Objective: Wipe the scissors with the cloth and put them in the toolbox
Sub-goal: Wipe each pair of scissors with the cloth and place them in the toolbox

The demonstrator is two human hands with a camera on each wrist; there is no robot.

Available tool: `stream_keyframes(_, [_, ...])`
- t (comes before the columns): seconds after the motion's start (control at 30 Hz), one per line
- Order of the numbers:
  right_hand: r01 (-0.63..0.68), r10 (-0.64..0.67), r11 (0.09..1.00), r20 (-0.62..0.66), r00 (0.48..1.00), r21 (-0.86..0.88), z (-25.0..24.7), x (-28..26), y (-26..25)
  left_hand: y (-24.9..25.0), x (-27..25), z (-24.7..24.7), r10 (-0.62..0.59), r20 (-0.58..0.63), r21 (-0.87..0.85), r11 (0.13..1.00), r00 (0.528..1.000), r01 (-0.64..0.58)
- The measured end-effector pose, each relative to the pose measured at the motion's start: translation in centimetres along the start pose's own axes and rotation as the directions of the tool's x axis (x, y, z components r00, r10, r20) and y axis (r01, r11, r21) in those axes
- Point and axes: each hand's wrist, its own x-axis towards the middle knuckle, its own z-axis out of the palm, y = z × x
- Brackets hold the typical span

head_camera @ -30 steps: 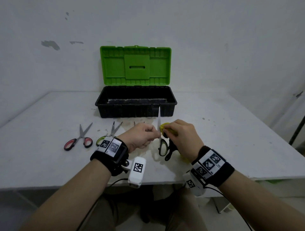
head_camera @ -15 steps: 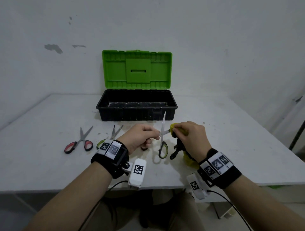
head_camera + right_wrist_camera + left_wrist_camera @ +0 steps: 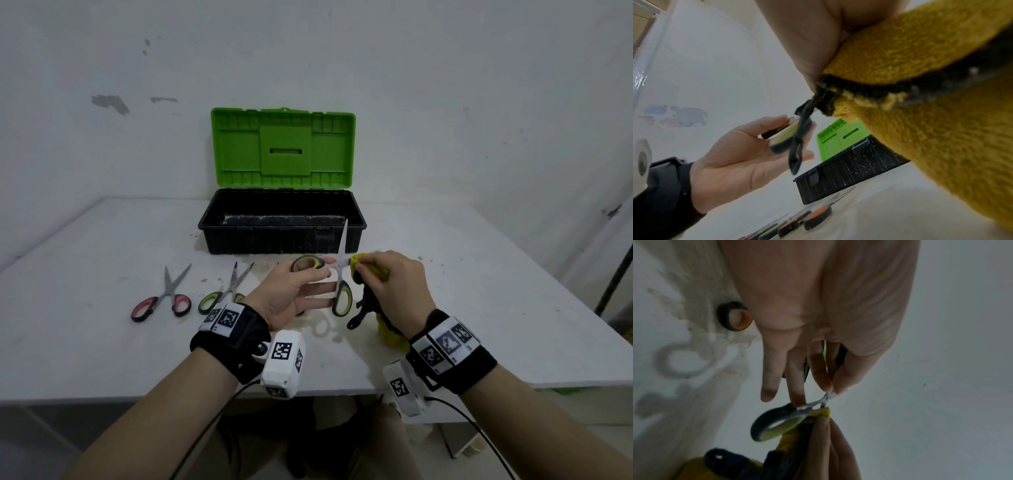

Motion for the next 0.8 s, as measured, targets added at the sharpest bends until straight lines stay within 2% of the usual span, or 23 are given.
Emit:
stream_keyframes(0.2, [0.006, -0.004, 0.999, -0.036, 0.999, 0.039, 0.2, 0.0, -0.6, -1.0, -0.2, 1.1, 0.079, -0.034, -0.093, 0.992, 0.996, -0.082])
stream_keyframes(0.4, [0.014, -0.013, 0.999, -0.037, 0.999, 0.031, 0.4, -0.1, -1.0, -1.2, 0.0, 1.5, 0.067, -0.019, -0.081, 0.994, 0.998, -0.068])
stream_keyframes(0.5, [0.007, -0.006, 1.000, -0.028, 1.000, 0.028, 0.4, -0.1, -1.0, -1.4, 0.3, 1.7, 0.086, -0.104, -0.058, 0.994, 0.991, -0.092])
stream_keyframes(0.57, [0.005, -0.004, 0.999, -0.026, 1.000, 0.042, 0.4, -0.1, -1.1, -1.5, 0.4, 1.8, 0.076, -0.175, -0.103, 0.990, 0.982, -0.095])
stream_keyframes(0.8, [0.014, -0.013, 0.997, -0.019, 1.000, 0.070, 0.3, -0.4, -1.4, -1.6, 1.2, 1.4, -0.028, -0.316, -0.187, 0.982, 0.948, -0.033])
